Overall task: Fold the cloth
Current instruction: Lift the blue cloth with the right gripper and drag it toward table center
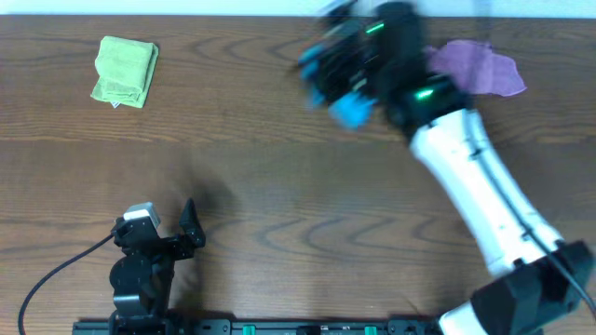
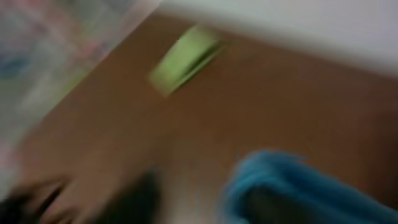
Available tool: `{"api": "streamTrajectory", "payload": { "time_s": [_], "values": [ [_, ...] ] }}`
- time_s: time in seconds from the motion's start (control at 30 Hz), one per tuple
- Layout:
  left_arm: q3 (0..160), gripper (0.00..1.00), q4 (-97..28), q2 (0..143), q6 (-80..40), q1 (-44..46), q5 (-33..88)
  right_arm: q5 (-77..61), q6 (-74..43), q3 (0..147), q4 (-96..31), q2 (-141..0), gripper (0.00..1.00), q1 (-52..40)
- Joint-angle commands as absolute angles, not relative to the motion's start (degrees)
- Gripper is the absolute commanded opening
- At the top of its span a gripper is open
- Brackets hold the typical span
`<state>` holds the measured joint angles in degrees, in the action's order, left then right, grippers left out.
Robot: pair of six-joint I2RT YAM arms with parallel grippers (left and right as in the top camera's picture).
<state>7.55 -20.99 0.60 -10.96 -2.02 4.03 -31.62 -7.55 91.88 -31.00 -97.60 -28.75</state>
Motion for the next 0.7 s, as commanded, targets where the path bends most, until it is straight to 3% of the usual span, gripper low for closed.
{"api": "streamTrajectory", "payload": {
  "time_s": [0.0,0.17,0.4,0.6,0.67],
  "values": [
    [6.35,0.95,-21.34,0.30,-11.62,-1.80,3.42,-30.65,-2.72,92.33,-34.76,-98.59,0.99,-36.12],
    [6.35,0.95,-21.34,0.30,-11.62,-1.80,3.44,-17.04,-2.68,92.23,-37.15,-98.67,0.99,-37.69],
    [6.35,0.95,-21.34,0.30,-11.62,-1.80,3.42,-15.81,-1.06,92.01,-38.81,-104.12,0.99,-34.41],
    [6.35,0.95,-21.34,0.30,-11.62,-1.80,3.44,-19.66,4.62,92.01,-42.35,-114.10,0.82,-35.57],
    [6.35,0.95,-21.34,0.30,-11.62,-1.80,3.42,-21.89,9.21,92.01,-45.21,-116.09,0.82,-36.86]
  ]
}}
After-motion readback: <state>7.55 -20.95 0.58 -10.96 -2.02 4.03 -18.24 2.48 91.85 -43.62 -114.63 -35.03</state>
